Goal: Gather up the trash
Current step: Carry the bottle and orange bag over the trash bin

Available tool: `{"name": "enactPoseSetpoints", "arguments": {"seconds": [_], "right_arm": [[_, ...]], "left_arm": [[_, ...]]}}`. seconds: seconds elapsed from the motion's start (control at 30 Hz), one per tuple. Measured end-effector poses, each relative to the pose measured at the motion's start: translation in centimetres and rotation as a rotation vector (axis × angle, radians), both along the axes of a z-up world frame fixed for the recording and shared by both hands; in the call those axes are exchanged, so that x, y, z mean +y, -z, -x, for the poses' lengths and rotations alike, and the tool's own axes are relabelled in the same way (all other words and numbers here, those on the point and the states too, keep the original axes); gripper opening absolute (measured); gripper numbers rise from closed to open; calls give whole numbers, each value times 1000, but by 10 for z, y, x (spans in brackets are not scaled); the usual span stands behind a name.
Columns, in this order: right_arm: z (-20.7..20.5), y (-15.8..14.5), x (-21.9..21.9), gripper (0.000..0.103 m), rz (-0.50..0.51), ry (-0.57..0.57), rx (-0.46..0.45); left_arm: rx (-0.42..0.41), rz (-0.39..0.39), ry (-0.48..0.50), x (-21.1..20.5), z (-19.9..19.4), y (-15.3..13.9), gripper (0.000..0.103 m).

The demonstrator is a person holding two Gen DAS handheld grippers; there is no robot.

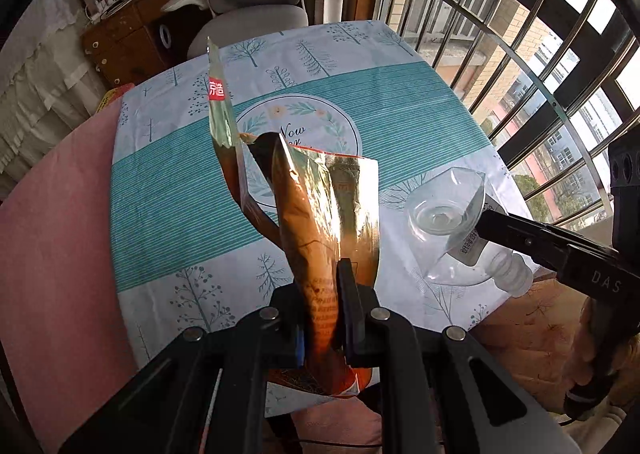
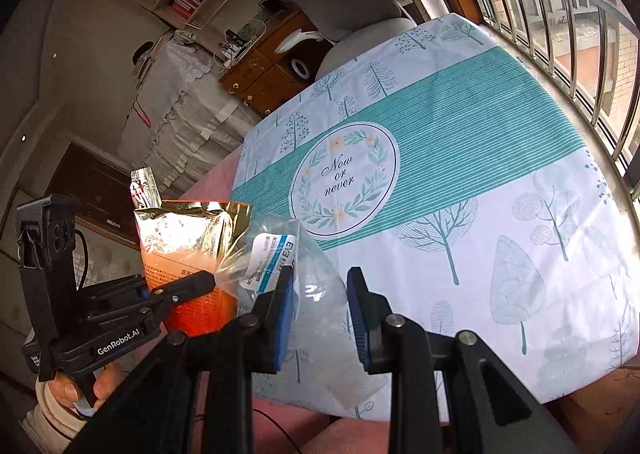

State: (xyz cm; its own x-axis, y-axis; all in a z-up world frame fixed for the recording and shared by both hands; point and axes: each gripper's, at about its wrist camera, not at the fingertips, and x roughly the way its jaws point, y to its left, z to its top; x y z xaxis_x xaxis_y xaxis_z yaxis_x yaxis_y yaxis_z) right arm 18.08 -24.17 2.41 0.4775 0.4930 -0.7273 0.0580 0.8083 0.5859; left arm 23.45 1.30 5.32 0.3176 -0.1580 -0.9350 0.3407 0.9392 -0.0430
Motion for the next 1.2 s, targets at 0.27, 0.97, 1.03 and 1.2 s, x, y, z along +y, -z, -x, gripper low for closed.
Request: {"name": "enactPoseSetpoints", "arguments": {"seconds": [0.27, 0.97, 1.03, 1.2], "right_arm": [[81, 10, -19, 26, -11, -77, 43], [198, 154, -6, 26, 29, -14, 355], [199, 175, -1, 26, 49, 0, 378], [203, 234, -1, 26, 89, 75, 426]], "left_arm": [[34, -15, -89, -16, 104, 9, 11], [209, -82, -80, -38, 233, 158, 11], [216, -86, -77, -39, 237, 183, 11], [259, -73, -85, -41, 237, 252, 11]]}}
